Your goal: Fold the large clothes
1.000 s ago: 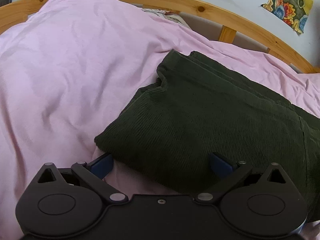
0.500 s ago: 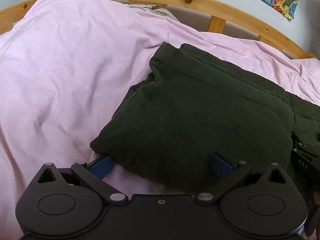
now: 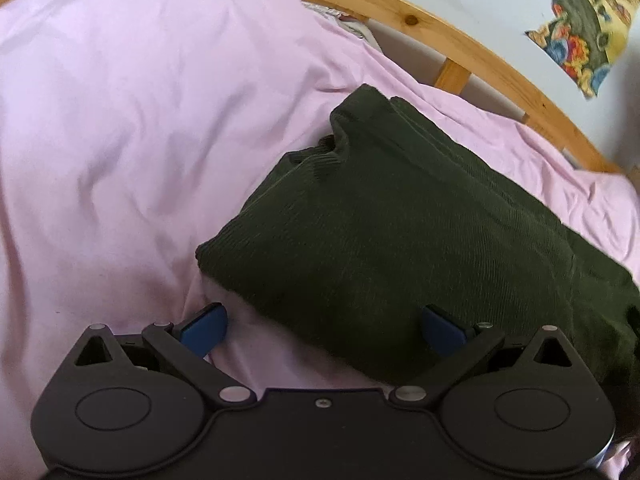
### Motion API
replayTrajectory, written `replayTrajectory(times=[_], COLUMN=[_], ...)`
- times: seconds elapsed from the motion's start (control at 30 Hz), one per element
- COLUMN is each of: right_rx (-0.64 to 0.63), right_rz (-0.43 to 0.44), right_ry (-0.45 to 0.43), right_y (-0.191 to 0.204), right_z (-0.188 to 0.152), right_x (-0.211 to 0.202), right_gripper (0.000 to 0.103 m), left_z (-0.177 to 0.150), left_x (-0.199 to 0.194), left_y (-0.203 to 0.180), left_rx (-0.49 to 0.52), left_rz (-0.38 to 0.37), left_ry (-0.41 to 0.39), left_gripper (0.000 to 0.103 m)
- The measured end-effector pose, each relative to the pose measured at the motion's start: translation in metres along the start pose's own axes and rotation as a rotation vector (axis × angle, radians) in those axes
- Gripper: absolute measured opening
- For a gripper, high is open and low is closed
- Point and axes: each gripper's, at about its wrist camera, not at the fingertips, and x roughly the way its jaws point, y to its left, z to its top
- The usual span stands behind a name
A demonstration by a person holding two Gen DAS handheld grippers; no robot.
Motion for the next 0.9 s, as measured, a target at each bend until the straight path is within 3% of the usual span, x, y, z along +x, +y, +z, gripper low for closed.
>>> replayTrajectory(times=[0.07,0.17,0.3,0.4,0.47,0.5,0.57,0.67,0.77,0.9], right_rx=[0.125,0.29,0.296,0.421,0.418,0.388,0.37,0.425,0.432,0.378], right_rz=[0.028,0.143,0.224,0.241,0.227,0.232,0.24,0.276,0.323,0.329], right_ry=[0.068,0.097,0.144,0.153,0.143,0.13,0.117,0.116,0.102,0.097], right_y=[-0.028,-0.054,-0.05,-0.054,-0.051,-0.048,-0.042,-0.046,-0.051,-0.048], right_z=[-0.009,-0.021,-0.022,-0.027,-0.025,-0.022,-0.013,-0.001,0.006,0.01], right_x=[0.009,0.016,0.032,0.033,0.031,0.027,0.019,-0.001,-0.036,-0.058], right_gripper=[0.103,0.102,0.082,0.056,0.045,0.034,0.027,0.02,0.006,0.007], left_z=[0.006,0.013,0.021,0.025,0.027,0.027,0.03,0.037,0.043,0.036], left_x=[0.008,0.014,0.021,0.019,0.017,0.015,0.006,-0.012,-0.034,-0.063], left_y=[0.007,0.015,0.013,0.008,0.005,0.004,0.001,0.003,0.012,0.025], left_rx=[-0.064,-0.161,-0.15,-0.093,-0.057,-0.045,-0.024,-0.059,-0.097,-0.117], left_rz=[-0.012,-0.007,0.033,0.036,0.054,0.05,0.033,-0.003,-0.047,-0.076], left_ry=[0.02,0.017,0.018,-0.005,-0.022,-0.036,-0.073,-0.131,-0.172,-0.198], left_gripper=[0.102,0.102,0.087,0.06,0.032,0.026,0.015,0.008,0.006,0.005])
